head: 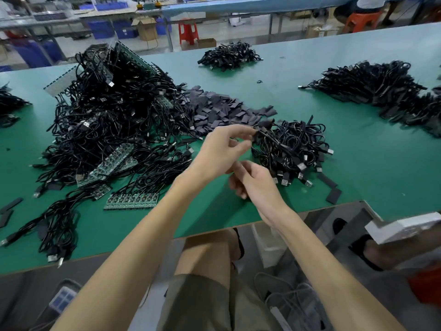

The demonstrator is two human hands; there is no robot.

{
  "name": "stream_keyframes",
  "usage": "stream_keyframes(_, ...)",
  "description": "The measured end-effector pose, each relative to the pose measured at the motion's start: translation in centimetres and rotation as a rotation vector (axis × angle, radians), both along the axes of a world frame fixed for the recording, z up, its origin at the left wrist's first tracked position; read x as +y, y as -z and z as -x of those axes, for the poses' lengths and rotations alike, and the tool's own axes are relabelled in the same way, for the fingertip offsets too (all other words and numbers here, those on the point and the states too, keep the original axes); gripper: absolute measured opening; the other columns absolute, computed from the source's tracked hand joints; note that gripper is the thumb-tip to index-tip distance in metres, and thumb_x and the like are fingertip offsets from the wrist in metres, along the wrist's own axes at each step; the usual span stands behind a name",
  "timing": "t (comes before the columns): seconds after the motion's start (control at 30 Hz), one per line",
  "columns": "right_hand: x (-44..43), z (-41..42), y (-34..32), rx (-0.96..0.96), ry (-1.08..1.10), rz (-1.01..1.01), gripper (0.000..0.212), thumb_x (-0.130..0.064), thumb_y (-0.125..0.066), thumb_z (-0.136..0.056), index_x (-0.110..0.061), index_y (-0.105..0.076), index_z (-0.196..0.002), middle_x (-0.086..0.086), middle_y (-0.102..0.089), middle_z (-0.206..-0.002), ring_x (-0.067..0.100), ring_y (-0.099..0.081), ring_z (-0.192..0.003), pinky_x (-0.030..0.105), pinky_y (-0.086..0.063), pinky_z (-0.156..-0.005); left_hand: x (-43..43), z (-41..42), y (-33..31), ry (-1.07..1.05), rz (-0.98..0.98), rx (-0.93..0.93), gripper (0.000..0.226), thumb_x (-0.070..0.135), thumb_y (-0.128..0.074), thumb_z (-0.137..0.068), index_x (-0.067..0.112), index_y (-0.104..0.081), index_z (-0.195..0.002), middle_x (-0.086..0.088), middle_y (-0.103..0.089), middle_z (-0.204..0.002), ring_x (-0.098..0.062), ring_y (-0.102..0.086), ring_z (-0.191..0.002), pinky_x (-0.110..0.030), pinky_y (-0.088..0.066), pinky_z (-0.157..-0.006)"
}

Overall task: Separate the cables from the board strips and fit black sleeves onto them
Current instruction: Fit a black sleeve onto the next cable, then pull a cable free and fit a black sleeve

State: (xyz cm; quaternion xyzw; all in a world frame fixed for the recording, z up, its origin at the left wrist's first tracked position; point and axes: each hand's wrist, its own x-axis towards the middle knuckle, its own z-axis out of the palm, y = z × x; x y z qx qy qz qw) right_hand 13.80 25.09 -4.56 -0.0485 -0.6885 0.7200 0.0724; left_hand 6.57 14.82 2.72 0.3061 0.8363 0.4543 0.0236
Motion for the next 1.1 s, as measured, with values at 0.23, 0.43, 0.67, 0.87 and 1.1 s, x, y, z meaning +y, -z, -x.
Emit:
stream_keyframes(0.23, 0.1, -0.1, 0.3, 0.032, -0.031, -0.023, 0.028, -0.026, -0.051, -0.109, -0.009, -0.069, -0.098, -0.003, -0.064, -0.068, 0.01, -0.048, -0.057, 0.021, -0.039, -0.05, -8.7, 0.1, 0.9, -0.405, 0.463, 0.252, 0.02, 0.015, -0.065, -0.095, 0.017, -0.072, -0.114, -0.009, -0.063, -0.113, -0.03, -0.062, -0.105, -0.044, -0.049, -0.096)
stream_keyframes(0.43, 0.1, -0.2, 0.1, 0.028, -0.034, -0.034, 0.028, -0.027, -0.05, -0.109, -0.008, -0.069, -0.099, -0.003, -0.064, -0.068, 0.01, -0.049, -0.058, 0.021, -0.039, -0.05, -13.0, -0.8, -0.6, -0.625, 0.852, -0.098, 0.084, 0.076, -0.05, -0.086, 0.0, -0.05, -0.121, -0.027, -0.041, -0.139, -0.044, -0.044, -0.127, -0.056, -0.044, -0.099)
stream_keyframes(0.67, 0.1, -0.1, 0.1, 0.029, -0.043, -0.027, 0.027, -0.025, -0.051, -0.108, -0.008, -0.069, -0.099, -0.004, -0.064, -0.067, 0.009, -0.049, -0.057, 0.02, -0.039, -0.05, -15.2, -2.3, -0.1, -0.542, 1.102, -0.322, 0.092, 0.083, -0.053, -0.079, 0.003, -0.045, -0.124, -0.024, -0.042, -0.139, -0.043, -0.052, -0.121, -0.05, -0.048, -0.099)
stream_keyframes(0.87, 0.1, -0.1, 0.2, 0.029, -0.05, -0.04, 0.022, -0.02, -0.054, -0.107, -0.007, -0.07, -0.099, -0.003, -0.064, -0.068, 0.009, -0.049, -0.058, 0.019, -0.04, -0.051, -13.2, -3.3, 1.7, -0.548, 1.037, -0.248, 0.1, 0.074, -0.048, -0.09, -0.001, -0.023, -0.152, -0.028, -0.033, -0.15, -0.045, -0.03, -0.139, -0.055, -0.038, -0.105)
stream_keyframes(1.1, 0.0, 0.0, 0.5, 0.052, -0.048, -0.083, 0.009, -0.02, -0.067, -0.101, -0.012, -0.068, -0.103, 0.0, -0.07, -0.082, 0.009, -0.059, -0.068, 0.022, -0.051, -0.062, -9.4, -4.4, 2.6, -0.326, 0.763, -0.149, 0.086, 0.069, -0.066, -0.083, 0.011, -0.041, -0.142, -0.017, -0.04, -0.138, -0.035, -0.037, -0.132, -0.046, -0.039, -0.103)
